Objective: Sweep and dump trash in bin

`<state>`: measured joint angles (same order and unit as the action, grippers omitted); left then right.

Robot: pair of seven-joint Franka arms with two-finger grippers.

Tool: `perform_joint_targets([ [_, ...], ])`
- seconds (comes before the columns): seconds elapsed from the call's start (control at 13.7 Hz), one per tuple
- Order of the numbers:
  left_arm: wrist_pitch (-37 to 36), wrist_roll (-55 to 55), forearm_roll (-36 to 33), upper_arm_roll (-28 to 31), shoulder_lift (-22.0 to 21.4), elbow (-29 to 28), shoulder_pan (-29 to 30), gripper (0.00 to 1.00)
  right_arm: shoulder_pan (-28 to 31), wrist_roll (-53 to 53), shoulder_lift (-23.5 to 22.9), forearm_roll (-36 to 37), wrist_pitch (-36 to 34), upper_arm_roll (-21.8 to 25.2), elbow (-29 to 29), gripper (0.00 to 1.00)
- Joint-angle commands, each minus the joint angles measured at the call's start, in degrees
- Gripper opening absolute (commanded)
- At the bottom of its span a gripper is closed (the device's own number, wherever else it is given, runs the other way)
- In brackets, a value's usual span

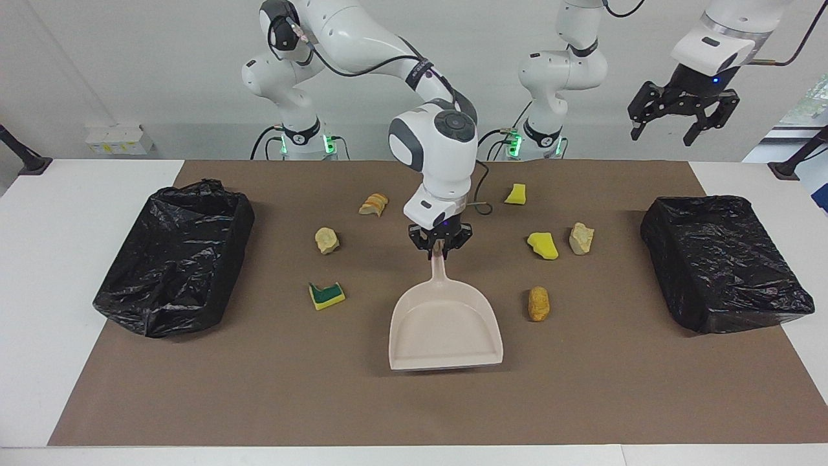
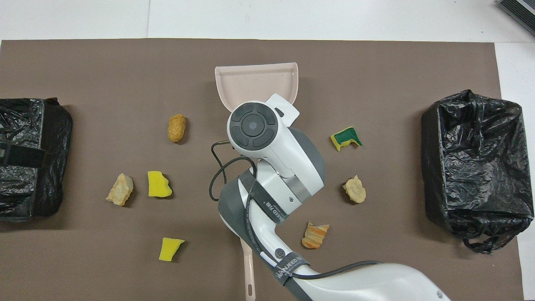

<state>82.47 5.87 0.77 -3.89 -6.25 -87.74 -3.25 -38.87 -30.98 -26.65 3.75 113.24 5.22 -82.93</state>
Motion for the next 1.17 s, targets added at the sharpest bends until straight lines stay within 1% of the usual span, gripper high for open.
perform_joint_targets([
  [0.0,1.8,-3.1,1.3,-3.4,-8.4,-13.0,-2.2,1.0,3.1,10.4,8.4,1.0,-4.0,-0.6,-6.2,0.0],
  [0.07,3.1,-3.6,2.6,-4.6,-11.5,-18.8,-3.6,1.0,4.8,15.5,10.3,1.0,-6.7,-0.6,-7.1,0.0],
  [0.22,5.0,-8.7,4.5,-7.1,-14.7,-27.4,-7.6,1.0,6.8,24.5,13.2,1.3,-10.5,-0.5,-8.9,0.0],
  [0.37,9.1,-16.4,6.0,-7.4,-15.5,-33.0,-13.1,1.0,8.3,32.3,15.2,2.1,-12.8,-0.5,-10.8,0.0],
  [0.51,12.4,-22.5,6.6,-7.4,-15.6,-37.7,-18.7,1.0,9.0,37.5,15.9,3.7,-15.4,-0.5,-11.7,0.0],
  [0.59,15.3,-24.8,7.3,-7.4,-15.6,-39.7,-21.1,1.0,10.0,41.5,16.2,3.9,-16.9,-0.5,-11.8,0.0],
  [0.73,24.4,-30.8,7.6,-7.5,-14.7,-44.4,-25.5,1.0,11.9,52.2,16.2,4.4,-18.5,-0.5,-12.5,0.0],
  [0.81,27.5,-34.6,7.6,-7.5,-14.3,-47.0,-26.9,1.0,13.7,56.4,16.3,4.4,-19.5,-0.6,-12.8,0.0],
  [0.88,29.5,-38.4,7.6,-7.5,-13.4,-48.8,-29.2,1.0,14.3,61.6,16.7,4.5,-19.5,-0.5,-13.8,0.0],
  [0.95,31.9,-40.6,7.6,-7.4,-11.4,-49.8,-32.4,1.0,14.5,66.4,17.3,5.3,-18.7,-0.5,-15.3,0.0],
  [1.1,40.0,-44.6,7.6,-7.5,-8.6,-52.4,-35.0,1.0,16.5,77.6,18.1,7.1,-16.4,-0.6,-17.5,0.0],
])
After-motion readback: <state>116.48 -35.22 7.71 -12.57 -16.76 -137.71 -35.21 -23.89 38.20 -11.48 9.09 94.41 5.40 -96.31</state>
